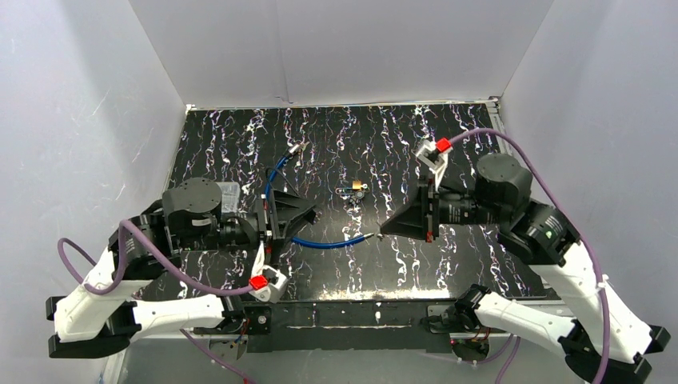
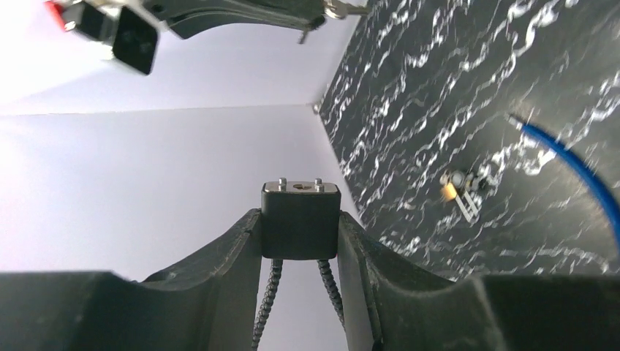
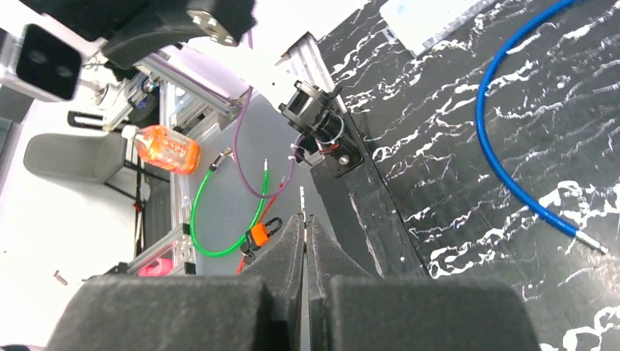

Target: Unlock with the key

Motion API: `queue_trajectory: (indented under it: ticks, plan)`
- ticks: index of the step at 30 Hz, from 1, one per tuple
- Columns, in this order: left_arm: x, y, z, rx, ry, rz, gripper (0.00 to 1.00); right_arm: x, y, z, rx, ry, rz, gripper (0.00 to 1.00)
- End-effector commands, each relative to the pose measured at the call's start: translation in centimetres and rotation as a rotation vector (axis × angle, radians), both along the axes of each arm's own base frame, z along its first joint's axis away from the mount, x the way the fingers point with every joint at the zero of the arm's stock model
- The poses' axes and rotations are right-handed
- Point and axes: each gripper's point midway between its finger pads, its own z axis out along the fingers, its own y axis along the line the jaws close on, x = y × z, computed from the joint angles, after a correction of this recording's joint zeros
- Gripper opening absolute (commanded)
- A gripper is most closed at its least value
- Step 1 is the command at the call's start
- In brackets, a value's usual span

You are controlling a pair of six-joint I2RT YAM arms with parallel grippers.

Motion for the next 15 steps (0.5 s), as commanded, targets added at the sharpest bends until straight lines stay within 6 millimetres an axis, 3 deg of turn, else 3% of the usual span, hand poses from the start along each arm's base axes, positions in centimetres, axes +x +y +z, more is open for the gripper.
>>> queue_trajectory:
  ticks: [1, 8, 15]
  plan:
    - [2.1, 0.3, -2.3, 0.216, -0.189, -0.002, 0.0, -0.9, 1.1, 3.3, 0.053, -0.077, 0.138, 0.01]
    - [3.1, -0.3, -2.9, 0.255, -0.274, 0.0, 0.0, -0.4, 2.3, 4.0, 0.028, -0.089, 0.183, 0.01]
    - [3.8, -0.3, -3.8, 0.316, -0.25, 0.024, 0.0, 1.4, 3.7, 1.5, -0.076, -0.104, 0.15, 0.01]
